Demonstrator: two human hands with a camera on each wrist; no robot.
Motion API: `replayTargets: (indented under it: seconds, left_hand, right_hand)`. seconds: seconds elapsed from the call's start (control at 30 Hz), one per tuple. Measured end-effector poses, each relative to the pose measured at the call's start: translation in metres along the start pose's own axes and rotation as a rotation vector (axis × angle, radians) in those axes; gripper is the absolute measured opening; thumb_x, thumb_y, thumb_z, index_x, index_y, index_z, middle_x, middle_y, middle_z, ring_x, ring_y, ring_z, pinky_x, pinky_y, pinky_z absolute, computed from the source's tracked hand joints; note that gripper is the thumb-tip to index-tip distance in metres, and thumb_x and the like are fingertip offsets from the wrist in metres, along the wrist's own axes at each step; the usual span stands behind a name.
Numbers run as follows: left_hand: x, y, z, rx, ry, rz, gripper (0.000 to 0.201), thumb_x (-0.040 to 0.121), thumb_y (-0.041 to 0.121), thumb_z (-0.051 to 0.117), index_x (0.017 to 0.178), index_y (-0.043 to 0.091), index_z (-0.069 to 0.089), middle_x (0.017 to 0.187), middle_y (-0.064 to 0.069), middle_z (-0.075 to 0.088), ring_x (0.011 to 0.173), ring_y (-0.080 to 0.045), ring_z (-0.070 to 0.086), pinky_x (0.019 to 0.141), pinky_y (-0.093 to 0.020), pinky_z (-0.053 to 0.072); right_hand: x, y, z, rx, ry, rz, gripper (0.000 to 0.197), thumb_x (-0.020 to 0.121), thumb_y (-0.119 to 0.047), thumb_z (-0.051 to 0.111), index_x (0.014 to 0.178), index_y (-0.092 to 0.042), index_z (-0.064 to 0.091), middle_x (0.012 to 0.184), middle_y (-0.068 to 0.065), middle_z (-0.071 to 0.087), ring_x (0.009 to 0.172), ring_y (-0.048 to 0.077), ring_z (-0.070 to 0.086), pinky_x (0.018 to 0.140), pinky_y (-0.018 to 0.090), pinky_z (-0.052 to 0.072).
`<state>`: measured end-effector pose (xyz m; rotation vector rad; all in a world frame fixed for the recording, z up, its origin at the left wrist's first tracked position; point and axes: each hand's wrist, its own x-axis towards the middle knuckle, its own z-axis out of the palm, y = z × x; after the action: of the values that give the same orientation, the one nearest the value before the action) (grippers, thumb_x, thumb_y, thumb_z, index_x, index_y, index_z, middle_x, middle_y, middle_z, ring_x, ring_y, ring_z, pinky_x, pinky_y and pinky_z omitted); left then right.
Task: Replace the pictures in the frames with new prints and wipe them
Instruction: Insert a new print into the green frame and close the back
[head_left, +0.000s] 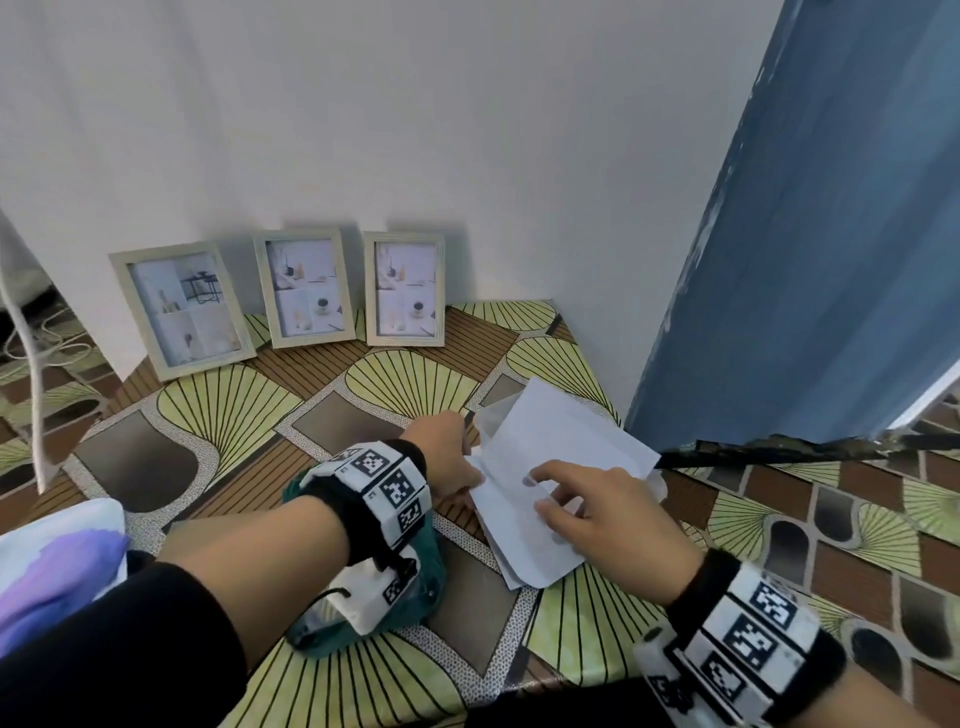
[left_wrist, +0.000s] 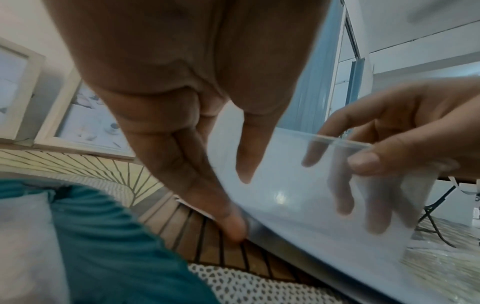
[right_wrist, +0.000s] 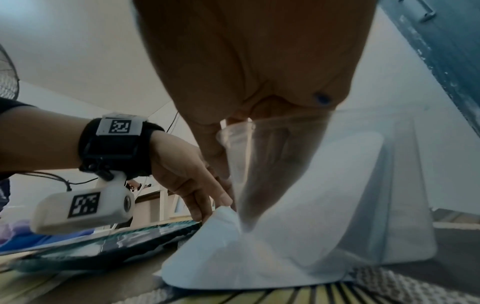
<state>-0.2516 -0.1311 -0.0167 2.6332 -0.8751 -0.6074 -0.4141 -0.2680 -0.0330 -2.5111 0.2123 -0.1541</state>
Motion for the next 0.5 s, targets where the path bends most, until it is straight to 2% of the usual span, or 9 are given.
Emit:
replayTargets:
  seconds: [0.07,0.13,0.2,0.23,0.27,0.33,0.43,0.5]
  left_hand:
    - [-0.001,0.000,0.000,0.050,-0.082,0.034,0.016,0.091,0.027,0.065,0.093,0.014,0.055,0.087,-0.009,0.067,0.072,-0.022,0.062,0.072,-0.031,0.054]
    - [-0.004,-0.003,-0.003,0.096,-0.145,0.060,0.018,0.095,0.032,0.059,0.093,0.015,0.053,0.094,-0.010,0.068,0.074,-0.021,0.065,0.077,-0.034,0.055]
    - [-0.008,-0.008,-0.009,0.147,-0.118,0.088,0.026,0.097,0.036,0.055,0.097,0.010,0.058,0.096,-0.007,0.066,0.079,-0.019,0.065,0.078,-0.033,0.052]
    - [-0.012,-0.010,-0.012,0.155,-0.076,0.100,0.032,0.098,0.038,0.053,0.108,0.009,0.059,0.101,-0.006,0.067,0.085,-0.020,0.064,0.082,-0.034,0.053]
    - [-0.016,-0.011,-0.015,0.137,-0.027,0.117,0.039,0.098,0.040,0.051,0.124,0.011,0.054,0.107,-0.005,0.066,0.090,-0.020,0.063,0.085,-0.034,0.053]
    - [-0.023,-0.012,-0.017,0.051,0.052,0.170,0.056,0.099,0.046,0.046,0.146,0.019,0.033,0.121,-0.005,0.061,0.095,-0.017,0.057,0.085,-0.031,0.048]
    - [-0.025,-0.011,-0.011,-0.051,0.070,0.199,0.071,0.098,0.053,0.043,0.155,0.023,0.013,0.131,-0.007,0.049,0.106,-0.019,0.052,0.085,-0.029,0.041]
    - [-0.020,-0.010,-0.004,-0.131,0.052,0.177,0.077,0.097,0.055,0.042,0.157,0.022,0.005,0.146,-0.008,0.038,0.126,-0.022,0.043,0.094,-0.026,0.034]
  right_hand:
    - [-0.001,-0.001,0.004,-0.066,-0.008,-0.032,0.023,0.098,-0.035,0.053,0.120,-0.035,0.059,0.087,-0.011,0.071,0.071,0.004,0.060,0.074,0.029,0.046]
    - [-0.002,-0.002,0.007,-0.123,0.000,-0.061,0.023,0.098,-0.035,0.051,0.121,-0.035,0.058,0.090,-0.010,0.072,0.073,0.007,0.060,0.076,0.029,0.044]
    - [-0.002,-0.002,0.008,-0.171,0.006,-0.086,0.025,0.099,-0.036,0.049,0.124,-0.035,0.055,0.095,-0.009,0.071,0.081,0.011,0.063,0.077,0.031,0.044]
    - [-0.002,-0.003,0.008,-0.181,0.001,-0.094,0.027,0.099,-0.036,0.049,0.125,-0.033,0.055,0.099,-0.008,0.071,0.085,0.012,0.063,0.079,0.031,0.045]
    - [-0.002,-0.003,0.007,-0.173,-0.008,-0.098,0.029,0.099,-0.037,0.050,0.127,-0.031,0.054,0.101,-0.008,0.069,0.087,0.012,0.063,0.081,0.033,0.047]
    - [-0.003,-0.005,0.004,-0.113,-0.029,-0.107,0.033,0.097,-0.038,0.055,0.129,-0.027,0.056,0.103,-0.008,0.062,0.088,0.009,0.060,0.083,0.032,0.050]
    - [-0.004,-0.010,-0.009,-0.018,0.013,-0.128,0.034,0.093,-0.044,0.059,0.123,-0.028,0.061,0.099,-0.012,0.058,0.090,0.002,0.057,0.078,0.020,0.051]
    - [-0.004,-0.012,-0.024,0.022,0.117,-0.124,0.030,0.090,-0.048,0.059,0.115,-0.032,0.066,0.094,-0.015,0.061,0.089,-0.002,0.058,0.073,0.017,0.051]
